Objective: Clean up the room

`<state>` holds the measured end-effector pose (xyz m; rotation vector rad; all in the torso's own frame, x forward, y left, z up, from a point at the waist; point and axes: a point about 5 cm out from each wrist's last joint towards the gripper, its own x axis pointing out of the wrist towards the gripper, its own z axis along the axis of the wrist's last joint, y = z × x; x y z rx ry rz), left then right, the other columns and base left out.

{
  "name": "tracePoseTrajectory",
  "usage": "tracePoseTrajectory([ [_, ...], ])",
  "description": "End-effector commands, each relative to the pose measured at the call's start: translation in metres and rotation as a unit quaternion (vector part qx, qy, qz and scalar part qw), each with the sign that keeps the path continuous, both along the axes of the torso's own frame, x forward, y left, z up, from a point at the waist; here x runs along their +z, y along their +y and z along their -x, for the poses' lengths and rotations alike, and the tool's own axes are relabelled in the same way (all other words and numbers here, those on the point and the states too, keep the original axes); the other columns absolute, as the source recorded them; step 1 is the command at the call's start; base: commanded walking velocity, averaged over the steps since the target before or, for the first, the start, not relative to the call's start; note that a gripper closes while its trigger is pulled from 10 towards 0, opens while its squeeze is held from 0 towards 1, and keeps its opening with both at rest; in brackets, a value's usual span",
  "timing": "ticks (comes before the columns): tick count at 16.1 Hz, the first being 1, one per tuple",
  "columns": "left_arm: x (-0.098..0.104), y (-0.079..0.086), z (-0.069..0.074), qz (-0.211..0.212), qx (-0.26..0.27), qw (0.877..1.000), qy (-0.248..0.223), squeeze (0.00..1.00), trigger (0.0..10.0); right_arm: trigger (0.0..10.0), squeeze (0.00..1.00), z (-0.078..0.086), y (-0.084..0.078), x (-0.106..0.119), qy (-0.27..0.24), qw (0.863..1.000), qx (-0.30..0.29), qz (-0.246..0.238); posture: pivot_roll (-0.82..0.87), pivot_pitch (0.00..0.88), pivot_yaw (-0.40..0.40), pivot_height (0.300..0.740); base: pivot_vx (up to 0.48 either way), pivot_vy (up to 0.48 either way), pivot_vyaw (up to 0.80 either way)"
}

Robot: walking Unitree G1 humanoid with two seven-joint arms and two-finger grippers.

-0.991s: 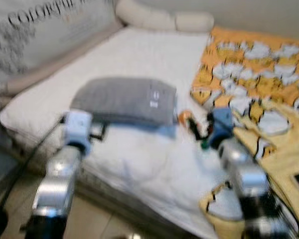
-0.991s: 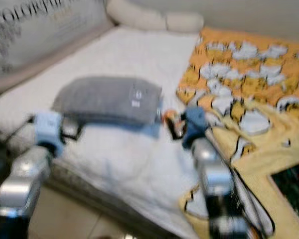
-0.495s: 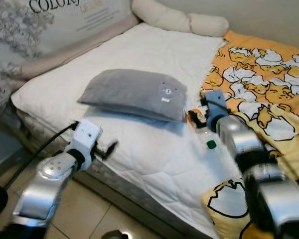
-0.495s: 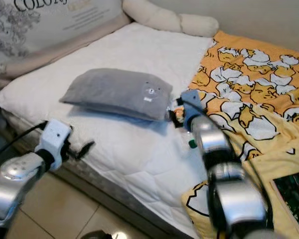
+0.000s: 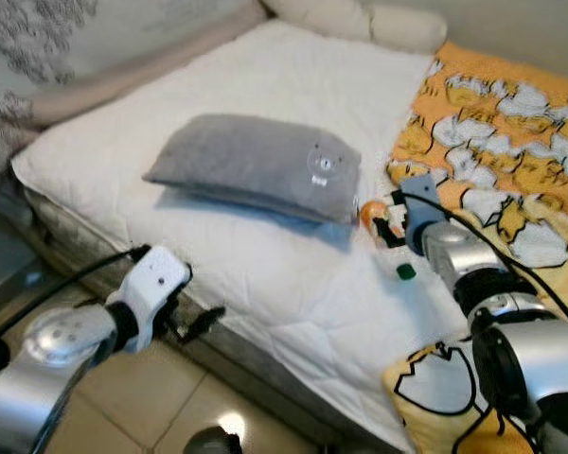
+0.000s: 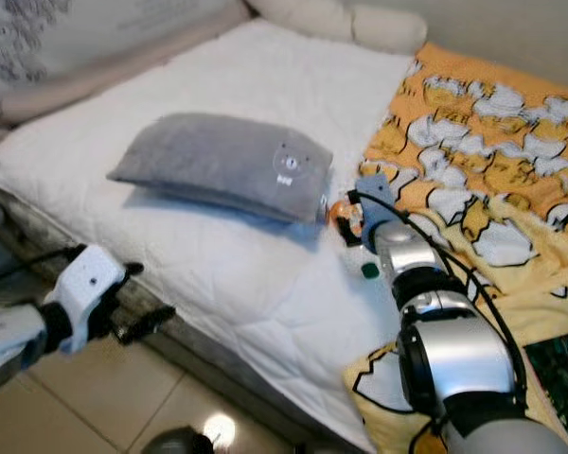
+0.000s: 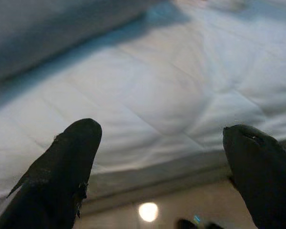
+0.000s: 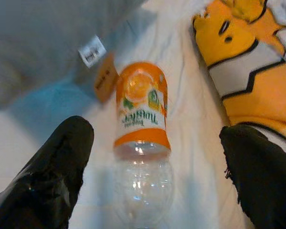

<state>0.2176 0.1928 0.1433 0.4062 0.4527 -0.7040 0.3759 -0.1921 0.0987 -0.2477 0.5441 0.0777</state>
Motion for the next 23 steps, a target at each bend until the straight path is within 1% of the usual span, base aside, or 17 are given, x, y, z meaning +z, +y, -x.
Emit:
tracePoseTrajectory([
  [1, 0.009, -0.002, 0.008, 0.001, -0.012, 1.000, 0.006, 1.00, 10.0, 10.0, 1.00, 0.001, -0.004, -0.001, 0.004, 1.000, -0.005, 0.010, 0.13, 0.184, -0.035, 0.740, 0.000, 0.000, 0.00],
  [3, 0.012, -0.004, 0.013, -0.001, -0.018, 1.000, 0.013, 1.00, 10.0, 10.0, 1.00, 0.004, -0.009, -0.007, 0.011, 1.000, -0.013, 0.018, 0.15, 0.208, -0.029, 0.740, 0.000, 0.000, 0.00],
  [4, 0.015, -0.004, 0.017, 0.000, -0.019, 1.000, 0.017, 1.00, 10.0, 10.0, 1.00, 0.007, -0.010, -0.012, 0.015, 1.000, -0.025, -0.001, 0.17, 0.224, -0.023, 0.740, 0.000, 0.000, 0.00],
  [5, 0.017, -0.004, 0.020, -0.001, -0.020, 1.000, 0.020, 1.00, 10.0, 10.0, 0.91, 0.009, -0.010, -0.015, 0.021, 0.999, -0.029, -0.008, 0.17, 0.231, -0.019, 0.740, 0.000, 0.000, 0.00],
  [6, 0.019, -0.002, 0.024, -0.004, -0.019, 1.000, 0.025, 1.00, 10.0, 10.0, 0.00, 0.011, -0.010, -0.018, 0.023, 0.999, -0.030, -0.013, 0.18, 0.234, -0.017, 0.740, 0.000, 0.000, 0.00],
  [8, 0.022, 0.001, 0.026, -0.008, -0.014, 0.999, 0.029, 1.00, 10.0, 10.0, 0.00, 0.011, -0.009, -0.019, 0.016, 0.999, -0.032, -0.017, 0.18, 0.238, -0.018, 0.740, 0.000, 0.000, 0.00],
  [9, 0.024, 0.001, 0.027, -0.008, -0.012, 0.999, 0.031, 1.00, 10.0, 10.0, 0.00, 0.011, -0.008, -0.019, 0.014, 0.999, -0.042, -0.032, 0.19, 0.240, -0.020, 0.740, 0.000, 0.000, 0.00],
  [10, 0.025, 0.001, 0.028, -0.008, -0.011, 0.999, 0.032, 1.00, 10.0, 7.2, 0.00, 0.012, -0.008, -0.020, 0.014, 0.998, -0.046, -0.037, 0.19, 0.240, -0.020, 0.740, 0.000, 0.000, 0.00],
  [11, 0.026, 0.000, 0.030, -0.007, -0.011, 0.999, 0.034, 1.00, 10.0, 1.5, 0.00, 0.013, -0.008, -0.022, 0.015, 0.998, -0.050, -0.043, 0.19, 0.241, -0.022, 0.740, 0.000, 0.000, 0.00],
  [12, 0.026, -0.001, 0.034, -0.007, -0.010, 0.999, 0.038, 1.00, 10.0, 0.0, 0.00, 0.015, -0.006, -0.025, 0.017, 0.998, -0.050, -0.045, 0.20, 0.244, -0.023, 0.740, 0.000, 0.000, 0.00],
  [16, 0.027, -0.001, 0.037, -0.007, -0.007, 0.999, 0.044, 1.00, 10.0, 0.0, 0.00, 0.014, -0.005, -0.025, 0.007, 0.996, -0.063, -0.057, 0.20, 0.240, -0.025, 0.740, 0.000, 0.000, 0.00],
  [21, 0.029, -0.002, 0.035, -0.005, -0.002, 0.999, 0.043, 1.00, 10.0, 0.0, 0.00, 0.010, -0.004, -0.019, -0.005, 0.996, -0.067, -0.063, 0.20, 0.224, -0.028, 0.740, 0.000, 0.000, 0.00],
  [23, 0.026, -0.002, 0.035, -0.004, 0.001, 0.999, 0.043, 1.00, 10.0, 0.0, 0.00, 0.009, -0.004, -0.018, -0.009, 0.995, -0.070, -0.065, 0.18, 0.205, -0.028, 0.740, 0.000, 0.000, 0.00],
])
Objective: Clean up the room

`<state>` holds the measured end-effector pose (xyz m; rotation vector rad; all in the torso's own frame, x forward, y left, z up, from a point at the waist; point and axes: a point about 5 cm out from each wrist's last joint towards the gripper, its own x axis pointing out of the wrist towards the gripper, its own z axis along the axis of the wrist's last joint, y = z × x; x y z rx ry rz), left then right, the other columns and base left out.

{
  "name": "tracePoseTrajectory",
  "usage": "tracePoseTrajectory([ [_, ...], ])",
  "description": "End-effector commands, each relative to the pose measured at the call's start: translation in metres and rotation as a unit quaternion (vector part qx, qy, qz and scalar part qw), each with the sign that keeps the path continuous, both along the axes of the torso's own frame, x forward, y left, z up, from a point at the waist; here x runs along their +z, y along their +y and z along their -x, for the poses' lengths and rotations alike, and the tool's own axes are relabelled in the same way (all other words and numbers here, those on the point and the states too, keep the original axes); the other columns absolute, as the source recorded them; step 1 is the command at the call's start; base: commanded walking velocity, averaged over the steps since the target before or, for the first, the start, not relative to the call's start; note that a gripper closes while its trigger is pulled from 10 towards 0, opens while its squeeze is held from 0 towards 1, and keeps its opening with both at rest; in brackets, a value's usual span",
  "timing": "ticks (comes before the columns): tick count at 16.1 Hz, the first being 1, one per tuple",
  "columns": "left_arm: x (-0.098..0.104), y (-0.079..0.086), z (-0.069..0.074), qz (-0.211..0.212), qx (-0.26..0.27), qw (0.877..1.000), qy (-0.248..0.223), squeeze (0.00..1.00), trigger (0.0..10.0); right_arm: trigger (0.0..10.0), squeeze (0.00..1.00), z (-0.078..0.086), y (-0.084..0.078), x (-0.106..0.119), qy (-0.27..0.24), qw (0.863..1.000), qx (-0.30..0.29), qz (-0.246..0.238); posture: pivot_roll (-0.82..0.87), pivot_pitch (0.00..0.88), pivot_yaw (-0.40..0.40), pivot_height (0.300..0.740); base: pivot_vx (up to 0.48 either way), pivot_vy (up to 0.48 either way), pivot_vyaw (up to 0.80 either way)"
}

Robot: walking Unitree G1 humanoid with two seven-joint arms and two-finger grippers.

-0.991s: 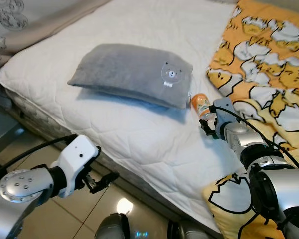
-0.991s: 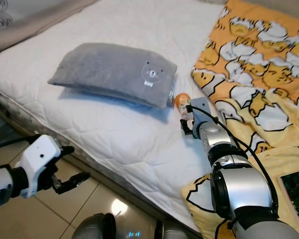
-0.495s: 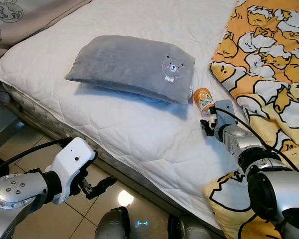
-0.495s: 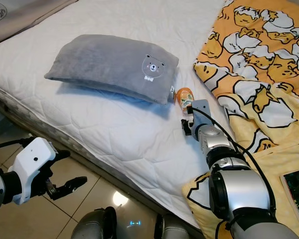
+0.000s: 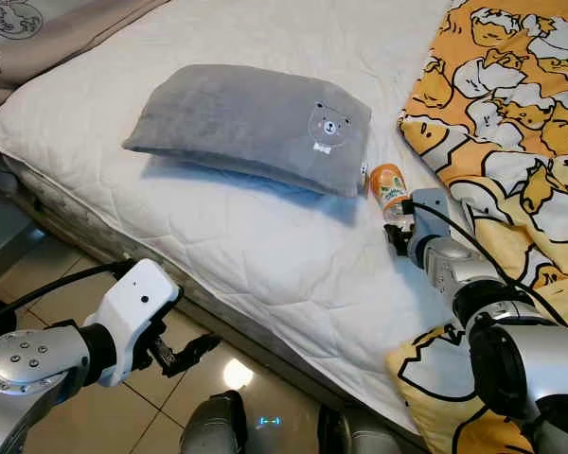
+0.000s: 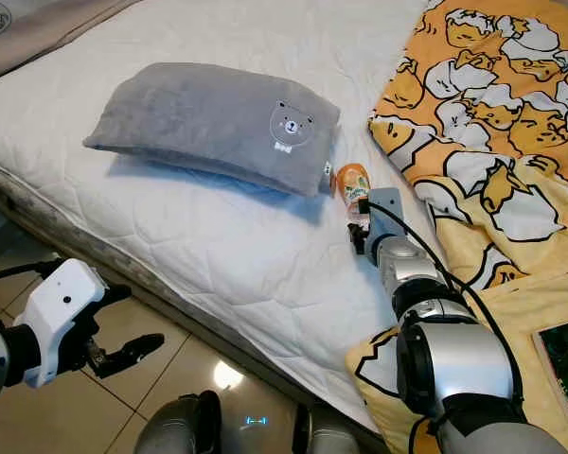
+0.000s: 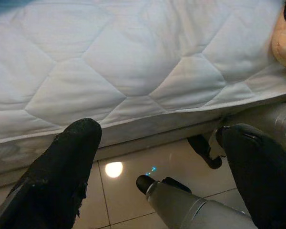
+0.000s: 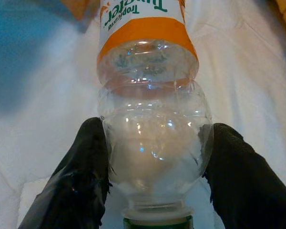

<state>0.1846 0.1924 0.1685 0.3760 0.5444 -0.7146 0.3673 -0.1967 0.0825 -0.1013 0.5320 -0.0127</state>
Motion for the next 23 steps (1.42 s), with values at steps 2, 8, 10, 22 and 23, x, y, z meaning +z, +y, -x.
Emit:
tracePoseTrajectory([
  [2, -0.004, -0.006, 0.001, 0.022, 0.013, 1.000, -0.009, 1.00, 10.0, 0.0, 0.00, -0.001, 0.000, 0.001, -0.016, 0.999, -0.026, -0.044, 0.14, 0.137, -0.026, 0.740, 0.000, 0.000, 0.00],
  [8, -0.031, -0.023, -0.011, 0.067, 0.044, 0.997, -0.012, 1.00, 10.0, 0.0, 0.00, 0.002, -0.013, 0.005, -0.075, 0.991, -0.039, -0.104, 0.04, 0.000, -0.008, 0.740, 0.000, 0.000, 0.00],
  [10, -0.036, -0.027, -0.019, 0.078, 0.064, 0.995, -0.026, 1.00, 10.0, 0.0, 0.00, 0.008, -0.020, 0.006, -0.101, 0.987, -0.042, -0.115, 0.02, 0.000, 0.016, 0.740, 0.000, 0.000, 0.00],
  [22, -0.041, -0.024, -0.058, 0.058, 0.240, 0.957, -0.151, 0.87, 10.0, 10.0, 0.00, 0.097, 0.052, 0.022, -0.165, 0.968, 0.092, -0.165, -0.02, 0.000, 0.055, 0.740, 0.000, 0.000, 0.48],
  [23, -0.041, -0.024, -0.060, 0.058, 0.245, 0.955, -0.156, 0.87, 10.0, 10.0, 0.00, 0.097, 0.055, 0.024, -0.163, 0.968, 0.092, -0.170, -0.02, 0.000, 0.053, 0.740, 0.000, 0.000, 0.80],
])
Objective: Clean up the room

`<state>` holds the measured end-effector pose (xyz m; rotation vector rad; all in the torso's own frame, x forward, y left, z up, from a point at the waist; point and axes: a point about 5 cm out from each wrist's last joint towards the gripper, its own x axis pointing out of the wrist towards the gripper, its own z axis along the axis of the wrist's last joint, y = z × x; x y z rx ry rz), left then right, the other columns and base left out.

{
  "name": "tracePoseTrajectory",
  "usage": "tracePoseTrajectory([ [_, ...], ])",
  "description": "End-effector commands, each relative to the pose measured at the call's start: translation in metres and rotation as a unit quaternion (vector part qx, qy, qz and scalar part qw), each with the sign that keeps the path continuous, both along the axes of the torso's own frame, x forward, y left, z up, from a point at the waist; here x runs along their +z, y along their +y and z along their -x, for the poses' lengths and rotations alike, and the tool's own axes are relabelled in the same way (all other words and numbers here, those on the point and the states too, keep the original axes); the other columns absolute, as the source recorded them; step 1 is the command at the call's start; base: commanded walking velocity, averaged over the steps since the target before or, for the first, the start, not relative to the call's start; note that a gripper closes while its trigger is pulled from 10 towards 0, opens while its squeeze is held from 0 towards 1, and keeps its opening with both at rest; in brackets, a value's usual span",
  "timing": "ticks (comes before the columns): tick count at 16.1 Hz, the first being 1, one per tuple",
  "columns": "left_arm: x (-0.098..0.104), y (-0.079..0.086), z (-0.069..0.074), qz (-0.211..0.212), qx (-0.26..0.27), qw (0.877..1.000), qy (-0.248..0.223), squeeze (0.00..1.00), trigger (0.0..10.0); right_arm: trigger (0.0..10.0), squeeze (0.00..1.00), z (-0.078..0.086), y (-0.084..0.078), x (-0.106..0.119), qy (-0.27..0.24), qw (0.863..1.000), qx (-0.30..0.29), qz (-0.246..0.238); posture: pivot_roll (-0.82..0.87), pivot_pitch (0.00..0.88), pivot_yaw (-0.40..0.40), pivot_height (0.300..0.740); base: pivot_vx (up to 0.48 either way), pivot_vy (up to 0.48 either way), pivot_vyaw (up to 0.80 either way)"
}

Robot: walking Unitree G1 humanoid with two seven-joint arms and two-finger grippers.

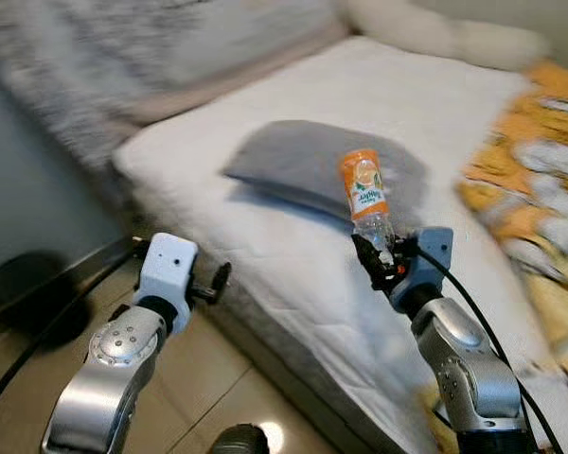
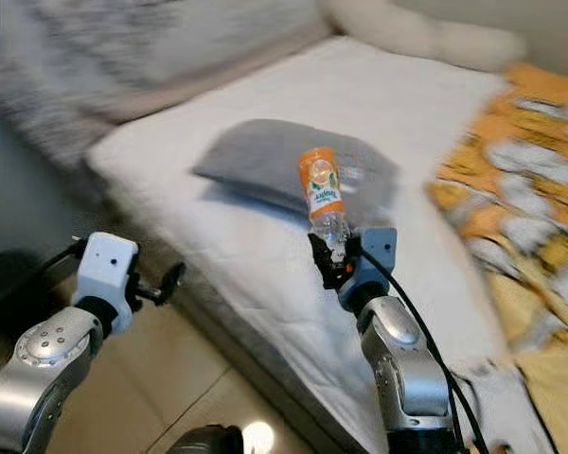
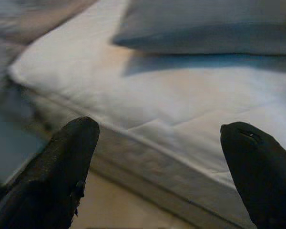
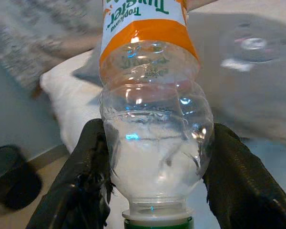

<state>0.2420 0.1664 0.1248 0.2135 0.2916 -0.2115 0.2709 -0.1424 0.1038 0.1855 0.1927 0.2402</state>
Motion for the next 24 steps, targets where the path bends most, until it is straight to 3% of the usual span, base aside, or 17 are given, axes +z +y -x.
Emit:
tracePoseTrajectory([
  [1, 0.002, 0.003, -0.005, -0.007, 0.012, 1.000, -0.011, 0.87, 10.0, 10.0, 0.00, 0.001, 0.005, 0.002, 0.002, 1.000, 0.004, -0.002, -0.02, 0.000, 0.054, 0.740, 0.000, 0.000, 0.80],
  [5, 0.000, 0.005, -0.005, -0.022, 0.008, 1.000, -0.014, 0.86, 10.0, 10.0, 0.00, -0.003, 0.007, 0.003, 0.006, 1.000, -0.004, -0.003, -0.01, 0.000, 0.058, 0.740, 0.000, 0.000, 0.80],
  [9, 0.000, 0.007, -0.009, -0.001, 0.024, 0.999, -0.022, 0.75, 10.0, 10.0, 0.00, -0.004, 0.008, 0.003, 0.013, 1.000, -0.004, -0.017, -0.03, 0.000, 0.056, 0.740, 0.000, 0.000, 0.80],
  [10, 0.000, 0.004, -0.012, 0.002, 0.021, 1.000, -0.023, 0.34, 10.0, 0.0, 0.00, -0.004, 0.009, 0.004, 0.007, 1.000, -0.009, -0.021, -0.04, 0.000, 0.063, 0.740, 0.000, 0.000, 0.79],
  [11, 0.000, 0.002, -0.013, 0.004, 0.018, 1.000, -0.023, 0.20, 10.0, 0.0, 0.00, -0.004, 0.009, 0.005, 0.005, 1.000, -0.009, -0.022, -0.04, 0.000, 0.065, 0.740, 0.000, 0.000, 0.77],
  [12, -0.001, 0.000, -0.014, 0.011, 0.019, 0.999, -0.024, 0.00, 10.0, 0.0, 0.00, -0.003, 0.010, 0.005, 0.005, 1.000, -0.006, -0.025, -0.04, 0.000, 0.065, 0.740, 0.000, 0.000, 0.77],
  [13, -0.001, 0.001, -0.014, 0.021, 0.026, 0.999, -0.023, 0.00, 10.0, 0.0, 0.00, -0.003, 0.011, 0.003, 0.011, 1.000, -0.006, -0.027, -0.04, 0.000, 0.064, 0.740, 0.000, 0.000, 0.77],
  [14, -0.001, 0.004, -0.013, 0.034, 0.036, 0.999, -0.023, 0.00, 10.0, 1.6, 0.00, -0.003, 0.010, 0.001, 0.019, 0.999, -0.010, -0.028, -0.04, 0.000, 0.064, 0.740, 0.000, 0.000, 0.77],
  [15, -0.001, 0.009, -0.014, 0.027, 0.048, 0.998, -0.025, 0.00, 10.0, 10.0, 0.00, -0.005, 0.010, -0.004, 0.037, 0.999, -0.019, -0.017, -0.04, 0.000, 0.065, 0.740, 0.000, 0.000, 0.77],
  [17, 0.000, 0.013, -0.017, -0.006, 0.036, 0.998, -0.044, 0.00, 10.0, 10.0, 0.00, -0.008, 0.010, -0.008, 0.047, 0.998, -0.029, -0.011, -0.04, 0.000, 0.075, 0.740, 0.000, 0.000, 0.00],
  [24, -0.002, 0.015, -0.019, -0.008, 0.032, 0.999, -0.040, 0.00, 10.0, 10.0, 0.00, -0.015, 0.014, -0.005, 0.036, 0.999, -0.024, 0.028, -0.04, 0.000, 0.085, 0.740, 0.222, 0.000, 0.00],
])
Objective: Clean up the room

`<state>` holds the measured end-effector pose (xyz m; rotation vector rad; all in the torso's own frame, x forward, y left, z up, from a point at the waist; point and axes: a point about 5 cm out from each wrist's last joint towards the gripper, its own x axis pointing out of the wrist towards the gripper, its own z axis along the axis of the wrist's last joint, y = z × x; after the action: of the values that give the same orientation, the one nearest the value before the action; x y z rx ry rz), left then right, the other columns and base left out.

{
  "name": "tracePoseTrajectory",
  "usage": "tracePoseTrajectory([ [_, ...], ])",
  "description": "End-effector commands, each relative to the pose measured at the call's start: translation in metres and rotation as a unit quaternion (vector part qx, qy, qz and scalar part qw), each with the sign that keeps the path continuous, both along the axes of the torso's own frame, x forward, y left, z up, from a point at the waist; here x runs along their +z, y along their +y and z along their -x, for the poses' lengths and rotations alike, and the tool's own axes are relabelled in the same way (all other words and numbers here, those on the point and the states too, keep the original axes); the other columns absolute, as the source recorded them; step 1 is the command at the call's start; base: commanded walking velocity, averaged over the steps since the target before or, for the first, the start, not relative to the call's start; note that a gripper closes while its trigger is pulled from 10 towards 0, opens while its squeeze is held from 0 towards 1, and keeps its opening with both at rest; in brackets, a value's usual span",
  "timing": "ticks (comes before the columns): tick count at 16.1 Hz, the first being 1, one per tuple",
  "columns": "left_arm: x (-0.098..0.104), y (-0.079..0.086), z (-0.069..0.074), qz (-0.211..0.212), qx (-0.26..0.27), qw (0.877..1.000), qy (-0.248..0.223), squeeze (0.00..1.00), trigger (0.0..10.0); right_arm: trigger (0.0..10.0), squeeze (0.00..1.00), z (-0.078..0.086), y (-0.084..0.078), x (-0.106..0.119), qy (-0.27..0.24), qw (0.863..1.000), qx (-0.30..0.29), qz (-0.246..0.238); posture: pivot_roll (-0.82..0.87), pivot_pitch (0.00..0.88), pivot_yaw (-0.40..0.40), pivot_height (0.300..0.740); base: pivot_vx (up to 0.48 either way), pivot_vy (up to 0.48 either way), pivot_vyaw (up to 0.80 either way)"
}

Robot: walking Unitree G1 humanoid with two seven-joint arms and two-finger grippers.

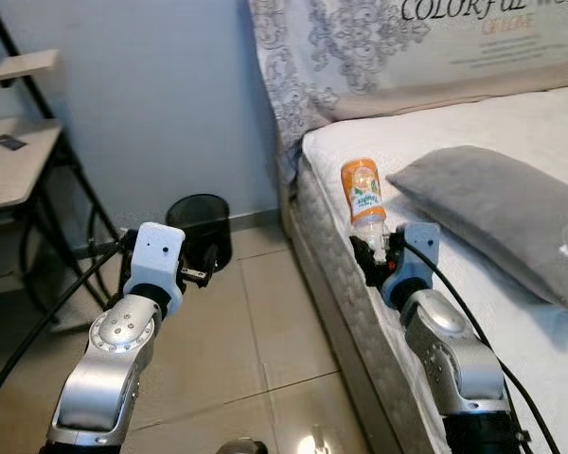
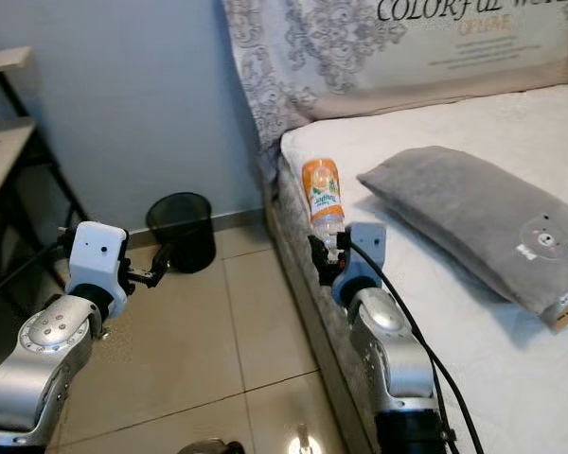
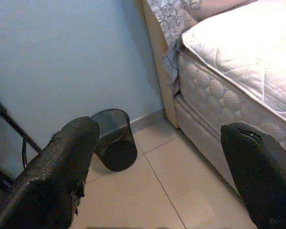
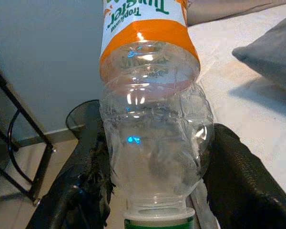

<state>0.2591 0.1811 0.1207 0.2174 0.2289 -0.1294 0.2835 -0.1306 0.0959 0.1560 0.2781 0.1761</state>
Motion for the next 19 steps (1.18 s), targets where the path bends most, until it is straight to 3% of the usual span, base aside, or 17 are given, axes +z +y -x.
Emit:
tracePoseTrajectory([
  [1, 0.001, 0.000, -0.003, -0.003, -0.006, 1.000, -0.004, 0.00, 10.0, 10.0, 0.00, -0.002, 0.003, 0.001, -0.006, 1.000, 0.004, 0.010, -0.04, 0.000, 0.086, 0.740, 0.319, 0.000, 0.00],
  [6, -0.001, 0.001, 0.000, 0.002, -0.009, 1.000, 0.001, 0.00, 10.0, 10.0, 0.00, -0.003, 0.004, 0.002, -0.010, 1.000, 0.010, 0.011, -0.04, 0.000, 0.099, 0.740, 0.316, 0.000, 0.00],
  [10, -0.001, 0.003, -0.001, -0.001, -0.006, 1.000, -0.002, 0.00, 10.0, 10.0, 0.00, 0.000, 0.012, 0.002, -0.015, 0.999, 0.037, 0.013, -0.04, 0.000, 0.094, 0.740, 0.321, 0.000, 0.72],
  [19, -0.001, 0.002, -0.003, 0.002, -0.005, 1.000, -0.006, 0.00, 10.0, 10.0, 0.00, -0.001, 0.010, 0.002, -0.013, 0.999, 0.042, 0.018, -0.05, 0.000, 0.083, 0.740, 0.325, 0.000, 0.00],
])
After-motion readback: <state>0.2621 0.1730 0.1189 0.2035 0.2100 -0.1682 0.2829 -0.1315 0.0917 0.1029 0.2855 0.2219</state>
